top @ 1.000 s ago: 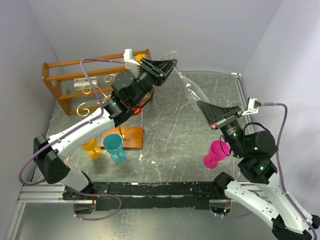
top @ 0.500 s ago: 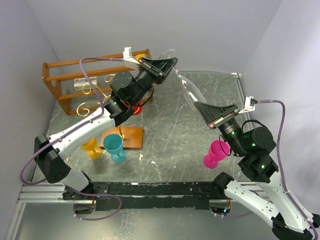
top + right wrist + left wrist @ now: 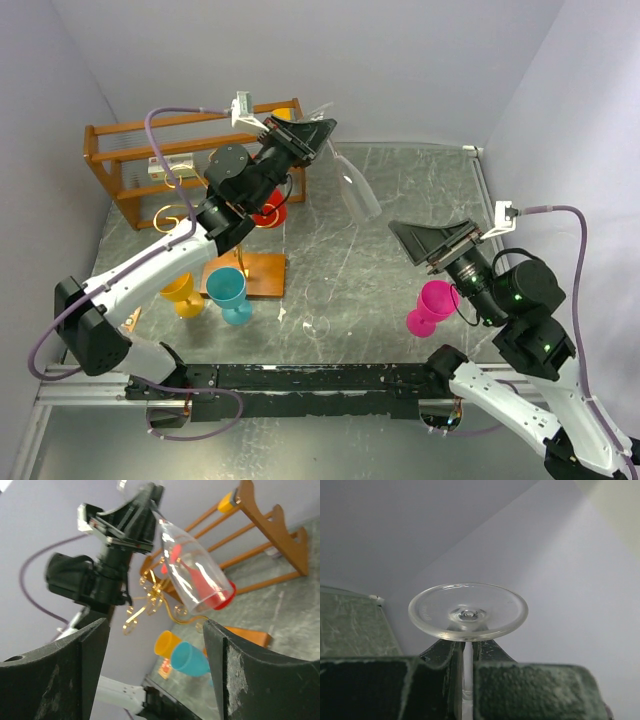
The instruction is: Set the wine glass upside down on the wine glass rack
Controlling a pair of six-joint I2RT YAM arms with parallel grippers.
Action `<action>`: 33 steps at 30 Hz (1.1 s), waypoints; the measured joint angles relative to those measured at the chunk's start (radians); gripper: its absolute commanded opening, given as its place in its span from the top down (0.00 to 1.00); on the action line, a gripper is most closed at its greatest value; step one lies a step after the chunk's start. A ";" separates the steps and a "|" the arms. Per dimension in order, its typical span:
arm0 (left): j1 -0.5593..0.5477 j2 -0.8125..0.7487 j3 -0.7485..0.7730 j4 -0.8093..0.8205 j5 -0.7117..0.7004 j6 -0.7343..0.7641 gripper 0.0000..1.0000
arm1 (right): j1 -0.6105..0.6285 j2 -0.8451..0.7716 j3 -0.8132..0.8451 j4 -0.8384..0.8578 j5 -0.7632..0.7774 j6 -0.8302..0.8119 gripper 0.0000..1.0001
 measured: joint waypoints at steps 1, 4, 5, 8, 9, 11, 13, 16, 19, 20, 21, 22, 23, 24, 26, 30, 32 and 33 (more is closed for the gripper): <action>0.000 -0.011 -0.003 -0.002 0.010 0.038 0.93 | 0.000 -0.003 0.001 -0.023 0.000 -0.026 0.24; 0.000 -0.043 -0.009 -0.002 0.056 0.125 0.93 | 0.000 -0.001 0.016 -0.089 -0.005 -0.105 0.24; 0.001 -0.057 -0.011 0.000 0.085 0.164 0.93 | 0.000 0.002 0.026 -0.108 -0.013 -0.138 0.24; 0.001 -0.091 -0.019 0.004 0.172 0.255 0.93 | 0.000 0.011 0.051 -0.114 -0.061 -0.229 0.24; 0.001 -0.102 -0.024 0.007 0.204 0.283 0.93 | 0.000 0.019 0.065 -0.113 -0.084 -0.258 0.24; 0.001 -0.119 -0.035 0.008 0.264 0.328 0.93 | 0.000 0.044 0.100 -0.103 -0.128 -0.308 0.24; 0.001 -0.125 -0.036 0.006 0.325 0.370 0.93 | 0.000 0.086 0.140 -0.082 -0.171 -0.348 0.27; 0.001 -0.126 -0.036 -0.003 0.410 0.417 0.93 | 0.000 0.149 0.174 -0.032 -0.223 -0.389 0.30; 0.001 -0.126 -0.035 -0.011 0.492 0.446 0.93 | 0.000 0.216 0.184 0.008 -0.269 -0.417 0.35; 0.001 -0.126 -0.035 -0.012 0.518 0.451 0.93 | 0.000 0.240 0.188 0.021 -0.280 -0.423 0.36; 0.001 -0.126 -0.035 -0.013 0.537 0.457 0.93 | 0.000 0.257 0.189 0.031 -0.285 -0.428 0.37; 0.001 -0.126 -0.034 -0.015 0.562 0.461 0.93 | 0.000 0.276 0.190 0.045 -0.289 -0.433 0.38; 0.001 -0.126 -0.034 -0.016 0.579 0.463 0.93 | 0.000 0.293 0.190 0.059 -0.291 -0.434 0.39; 0.001 -0.126 -0.034 -0.018 0.595 0.465 0.93 | 0.000 0.311 0.190 0.075 -0.293 -0.435 0.40; 0.001 -0.126 -0.034 -0.022 0.621 0.468 0.93 | 0.000 0.331 0.187 0.107 -0.299 -0.435 0.43; 0.001 -0.126 -0.034 -0.024 0.663 0.468 0.93 | 0.000 0.347 0.165 0.189 -0.309 -0.426 0.51; 0.001 -0.126 -0.034 -0.024 0.673 0.468 0.93 | 0.000 0.354 0.153 0.221 -0.309 -0.417 0.54; 0.001 -0.127 -0.035 -0.024 0.678 0.467 0.93 | 0.000 0.358 0.141 0.245 -0.309 -0.411 0.55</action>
